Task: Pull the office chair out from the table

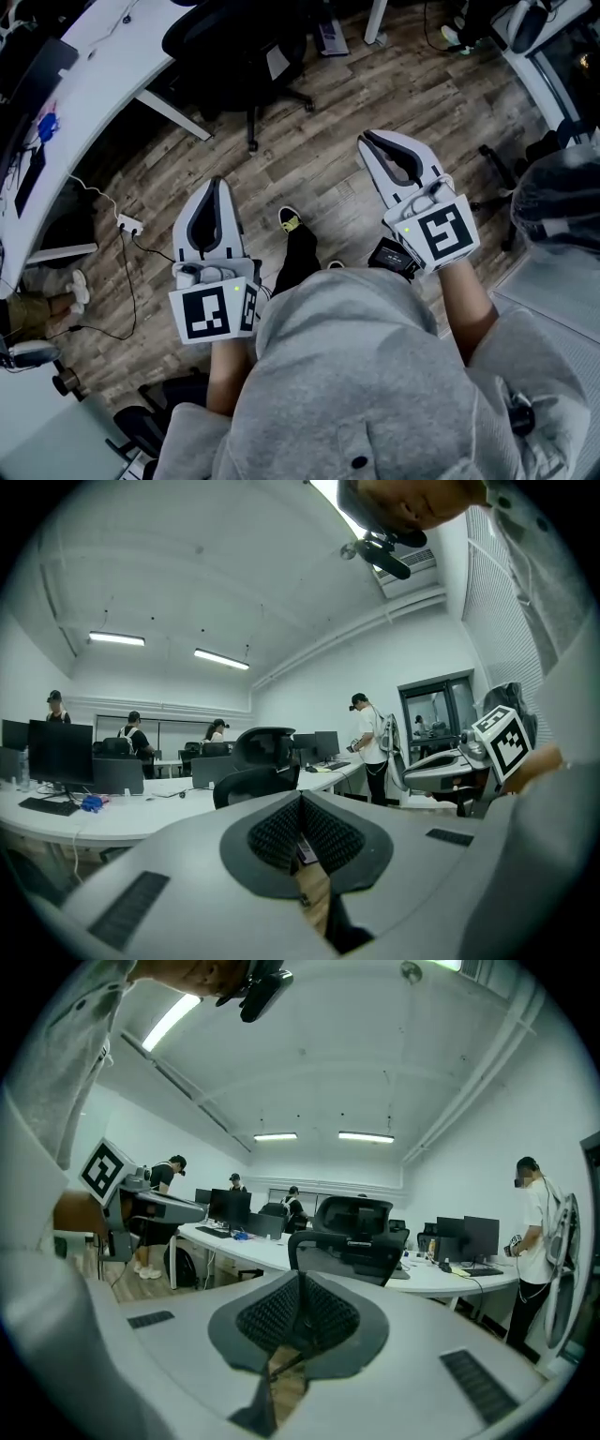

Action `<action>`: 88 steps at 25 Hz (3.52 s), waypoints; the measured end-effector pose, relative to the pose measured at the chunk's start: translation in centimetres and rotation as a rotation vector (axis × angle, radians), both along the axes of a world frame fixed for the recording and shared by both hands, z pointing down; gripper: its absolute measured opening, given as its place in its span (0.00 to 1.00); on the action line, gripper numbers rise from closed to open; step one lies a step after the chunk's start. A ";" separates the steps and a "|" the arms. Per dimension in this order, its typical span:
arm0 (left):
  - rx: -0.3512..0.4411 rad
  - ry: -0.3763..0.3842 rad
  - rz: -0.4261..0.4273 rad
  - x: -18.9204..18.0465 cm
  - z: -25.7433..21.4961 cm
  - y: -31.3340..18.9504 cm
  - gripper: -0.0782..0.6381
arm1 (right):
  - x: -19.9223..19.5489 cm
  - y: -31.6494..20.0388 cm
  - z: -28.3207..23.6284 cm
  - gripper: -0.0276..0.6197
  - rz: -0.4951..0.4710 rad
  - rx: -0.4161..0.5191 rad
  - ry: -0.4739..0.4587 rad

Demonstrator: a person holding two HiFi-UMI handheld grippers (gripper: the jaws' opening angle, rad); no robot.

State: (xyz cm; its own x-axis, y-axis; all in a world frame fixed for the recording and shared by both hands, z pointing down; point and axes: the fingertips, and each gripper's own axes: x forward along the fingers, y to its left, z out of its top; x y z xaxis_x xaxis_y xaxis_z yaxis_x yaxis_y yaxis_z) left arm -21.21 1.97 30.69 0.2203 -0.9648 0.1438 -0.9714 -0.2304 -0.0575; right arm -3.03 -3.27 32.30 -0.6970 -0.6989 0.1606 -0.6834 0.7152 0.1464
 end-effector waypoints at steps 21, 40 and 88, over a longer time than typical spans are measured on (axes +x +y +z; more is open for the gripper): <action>-0.013 0.023 0.065 -6.2 -0.2 -14.1 0.13 | -5.7 -13.3 -1.4 0.11 0.090 0.013 0.048; 0.006 0.058 0.085 -11.2 -0.2 -19.9 0.13 | -10.8 -19.1 -2.3 0.11 0.104 0.063 0.126; -0.032 -0.192 -0.461 -5.9 -1.6 -34.2 0.13 | -2.2 -46.8 -3.6 0.11 -0.236 0.230 0.142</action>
State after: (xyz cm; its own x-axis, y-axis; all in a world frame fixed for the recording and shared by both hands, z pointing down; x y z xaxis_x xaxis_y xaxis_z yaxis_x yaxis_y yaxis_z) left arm -27.14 -32.25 29.07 -0.2615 -0.9499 0.1711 -0.9452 0.2162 -0.2447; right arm -5.21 -50.03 28.75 -0.8253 -0.5507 0.1249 -0.4648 0.7881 0.4034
